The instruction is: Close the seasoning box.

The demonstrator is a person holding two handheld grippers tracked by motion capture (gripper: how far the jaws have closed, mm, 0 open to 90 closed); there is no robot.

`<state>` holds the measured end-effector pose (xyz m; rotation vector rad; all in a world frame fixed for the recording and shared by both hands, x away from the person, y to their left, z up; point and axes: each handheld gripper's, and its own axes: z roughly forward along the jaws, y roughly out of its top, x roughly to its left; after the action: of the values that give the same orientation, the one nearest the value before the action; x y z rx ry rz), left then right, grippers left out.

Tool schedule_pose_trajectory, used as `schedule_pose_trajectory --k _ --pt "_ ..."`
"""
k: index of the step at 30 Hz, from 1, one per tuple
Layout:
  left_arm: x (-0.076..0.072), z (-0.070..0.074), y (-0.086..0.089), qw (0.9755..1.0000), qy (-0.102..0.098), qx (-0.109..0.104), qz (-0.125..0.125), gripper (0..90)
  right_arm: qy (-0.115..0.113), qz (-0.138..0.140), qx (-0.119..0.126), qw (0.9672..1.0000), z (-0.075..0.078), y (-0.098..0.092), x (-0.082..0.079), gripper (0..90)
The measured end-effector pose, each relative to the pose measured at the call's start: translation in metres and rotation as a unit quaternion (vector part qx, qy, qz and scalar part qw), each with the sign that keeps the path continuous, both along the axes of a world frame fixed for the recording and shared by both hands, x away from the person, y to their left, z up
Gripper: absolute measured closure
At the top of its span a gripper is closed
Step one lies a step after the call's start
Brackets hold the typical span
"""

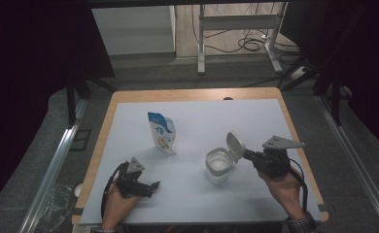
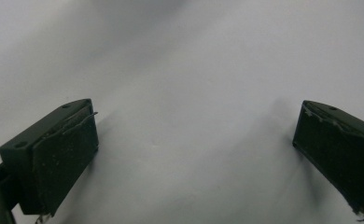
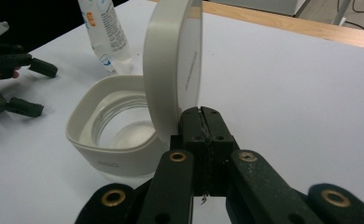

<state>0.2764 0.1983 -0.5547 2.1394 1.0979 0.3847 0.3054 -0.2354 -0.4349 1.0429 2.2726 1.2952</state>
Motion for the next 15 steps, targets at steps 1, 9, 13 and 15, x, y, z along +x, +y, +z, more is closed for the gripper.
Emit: schedule_pose_trajectory --k 1,9,13,15 --pt "0.0000 0.0000 0.0000 1.0000 0.000 0.000 0.000 0.0 0.000 0.001 -0.001 1.0000 0.0001 0.0010 -0.0003 89.2" --pt "0.0000 0.0000 0.0000 1.0000 0.000 0.000 0.000 0.0 0.002 0.010 0.005 0.9999 0.0010 0.0036 -0.0018 89.2" --pt "0.0000 0.0000 0.0000 1.0000 0.000 0.000 0.000 0.0 0.002 0.009 0.004 1.0000 0.0005 0.0019 -0.0025 89.2" --pt "0.0000 0.0000 0.0000 1.0000 0.000 0.000 0.000 0.0 0.002 0.008 0.004 1.0000 -0.0002 0.0017 -0.0027 89.2"
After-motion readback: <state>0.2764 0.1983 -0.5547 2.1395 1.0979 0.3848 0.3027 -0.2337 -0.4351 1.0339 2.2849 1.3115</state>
